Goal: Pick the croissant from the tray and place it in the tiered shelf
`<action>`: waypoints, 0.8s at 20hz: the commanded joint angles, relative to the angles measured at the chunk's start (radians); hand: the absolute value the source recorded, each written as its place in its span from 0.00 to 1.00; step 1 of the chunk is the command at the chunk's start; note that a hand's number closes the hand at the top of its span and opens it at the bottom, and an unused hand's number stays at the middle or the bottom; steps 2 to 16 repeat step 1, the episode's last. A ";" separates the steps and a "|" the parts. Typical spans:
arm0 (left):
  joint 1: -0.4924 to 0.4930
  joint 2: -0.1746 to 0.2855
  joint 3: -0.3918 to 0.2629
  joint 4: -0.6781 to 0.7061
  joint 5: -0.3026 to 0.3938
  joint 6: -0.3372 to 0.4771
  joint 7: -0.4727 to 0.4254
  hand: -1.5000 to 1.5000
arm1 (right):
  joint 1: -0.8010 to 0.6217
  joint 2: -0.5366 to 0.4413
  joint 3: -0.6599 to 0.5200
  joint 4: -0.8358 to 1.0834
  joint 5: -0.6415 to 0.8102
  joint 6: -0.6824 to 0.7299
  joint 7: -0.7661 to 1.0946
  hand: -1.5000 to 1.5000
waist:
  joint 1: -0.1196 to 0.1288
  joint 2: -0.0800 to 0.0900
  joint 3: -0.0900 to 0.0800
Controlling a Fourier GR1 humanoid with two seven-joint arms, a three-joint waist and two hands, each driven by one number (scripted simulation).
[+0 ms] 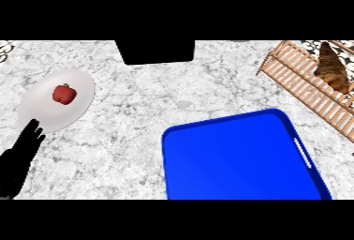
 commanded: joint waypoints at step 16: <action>0.008 -0.001 0.013 -0.011 -0.011 0.027 -0.002 0.50 | 0.014 -0.110 -0.121 0.015 -0.108 0.243 0.147 0.00 | -0.041 -0.012 0.000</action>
